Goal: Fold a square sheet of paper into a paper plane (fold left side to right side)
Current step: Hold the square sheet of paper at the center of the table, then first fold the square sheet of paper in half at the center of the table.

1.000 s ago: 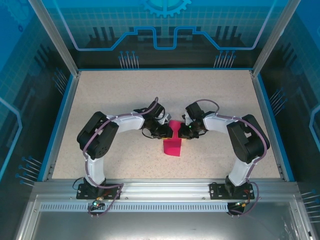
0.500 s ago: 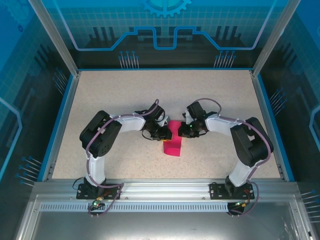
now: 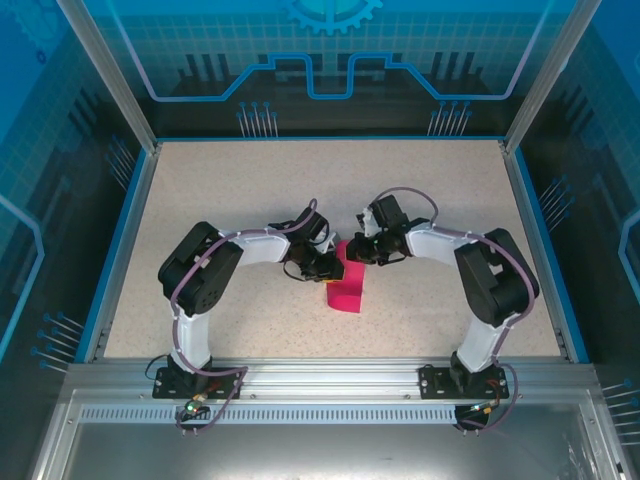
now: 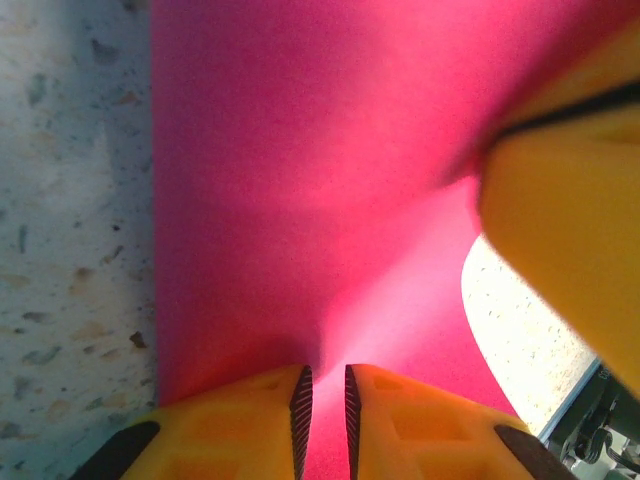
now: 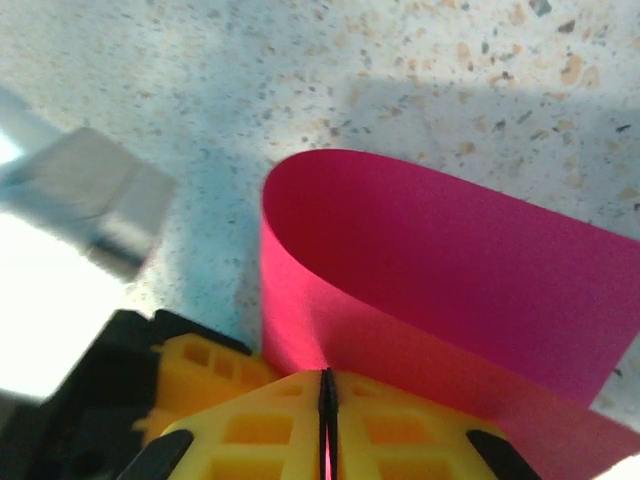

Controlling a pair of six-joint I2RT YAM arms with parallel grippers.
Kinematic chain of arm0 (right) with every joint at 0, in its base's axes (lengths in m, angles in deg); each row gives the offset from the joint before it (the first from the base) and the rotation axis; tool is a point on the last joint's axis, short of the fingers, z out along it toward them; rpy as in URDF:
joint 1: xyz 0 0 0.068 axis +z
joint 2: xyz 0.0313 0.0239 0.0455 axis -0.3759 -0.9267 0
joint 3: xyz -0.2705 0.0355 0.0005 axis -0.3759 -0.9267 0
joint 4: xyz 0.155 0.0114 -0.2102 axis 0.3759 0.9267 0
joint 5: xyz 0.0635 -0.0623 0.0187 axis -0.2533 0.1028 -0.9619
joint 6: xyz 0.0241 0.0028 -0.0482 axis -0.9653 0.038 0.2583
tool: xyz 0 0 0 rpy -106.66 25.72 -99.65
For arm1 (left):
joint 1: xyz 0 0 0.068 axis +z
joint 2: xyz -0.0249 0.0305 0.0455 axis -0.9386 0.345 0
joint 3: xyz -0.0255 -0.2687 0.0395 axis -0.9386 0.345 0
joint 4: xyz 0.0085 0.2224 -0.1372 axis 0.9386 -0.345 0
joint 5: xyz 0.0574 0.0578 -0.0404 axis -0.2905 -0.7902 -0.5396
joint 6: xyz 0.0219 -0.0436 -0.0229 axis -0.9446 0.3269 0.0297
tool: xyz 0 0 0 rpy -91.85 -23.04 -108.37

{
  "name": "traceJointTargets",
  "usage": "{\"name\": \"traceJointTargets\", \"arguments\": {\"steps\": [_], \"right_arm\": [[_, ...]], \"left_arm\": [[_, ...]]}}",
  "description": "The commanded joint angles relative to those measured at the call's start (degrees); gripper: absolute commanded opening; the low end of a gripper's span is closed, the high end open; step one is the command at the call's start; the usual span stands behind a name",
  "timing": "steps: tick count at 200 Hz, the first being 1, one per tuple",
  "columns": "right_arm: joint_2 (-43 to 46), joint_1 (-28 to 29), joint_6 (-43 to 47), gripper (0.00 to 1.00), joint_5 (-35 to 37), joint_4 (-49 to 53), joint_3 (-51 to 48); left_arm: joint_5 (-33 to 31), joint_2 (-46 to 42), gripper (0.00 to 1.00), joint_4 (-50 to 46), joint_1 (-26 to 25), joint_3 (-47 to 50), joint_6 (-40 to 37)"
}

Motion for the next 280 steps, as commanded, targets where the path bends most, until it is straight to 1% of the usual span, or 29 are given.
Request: {"name": "traceJointTargets", "arguments": {"steps": [1, 59, 121, 158, 172, 203, 223, 242, 260, 280], "right_arm": [[-2.77, 0.83, 0.47, 0.11, 1.48, 0.32, 1.84], [-7.05, 0.85, 0.53, 0.11, 6.76, 8.71, 4.18], [-8.71, 0.13, -0.48, 0.11, 6.57, 10.02, 4.01], [-8.88, 0.14, -0.22, 0.11, 6.57, 10.4, 4.1], [-8.93, 0.14, -0.08, 0.11, 6.5, 10.4, 4.1], [-8.94, 0.13, 0.05, 0.11, 6.21, 10.42, 3.94], [-9.01, 0.18, 0.05, 0.11, 6.05, 10.33, 3.93], [-9.21, 0.22, 0.12, 0.11, 5.77, 10.37, 4.13], [-8.8, 0.21, 0.29, 0.11, 5.89, 10.67, 4.18], [-8.32, 0.24, 0.57, 0.11, 6.71, 11.15, 4.0]], "left_arm": [[-2.52, 0.91, 0.21, -3.75, -0.9, 2.26, 0.03], [-1.54, -1.82, 0.22, -4.34, -1.6, 4.38, -2.87], [1.96, -7.56, 0.22, -4.61, -3.6, 10.47, -6.79], [4.32, -10.33, 0.24, -1.86, -5.12, 14.01, -5.94], [4.44, -12.37, 0.25, -2.09, -4.82, 13.53, -6.16], [6.04, -15.35, 0.28, -3.44, -2.78, 8.69, -6.24], [5.79, -13.91, 0.28, -4.01, -2.59, 6.31, -7.13], [5.79, -9.75, 0.28, -3.94, -2.59, 4.88, -8.05], [5.48, -6.72, 0.27, -3.08, -2.61, 4.57, -7.91], [5.27, -5.4, 0.27, -2.3, -3.1, 5.05, -7.64]]}}
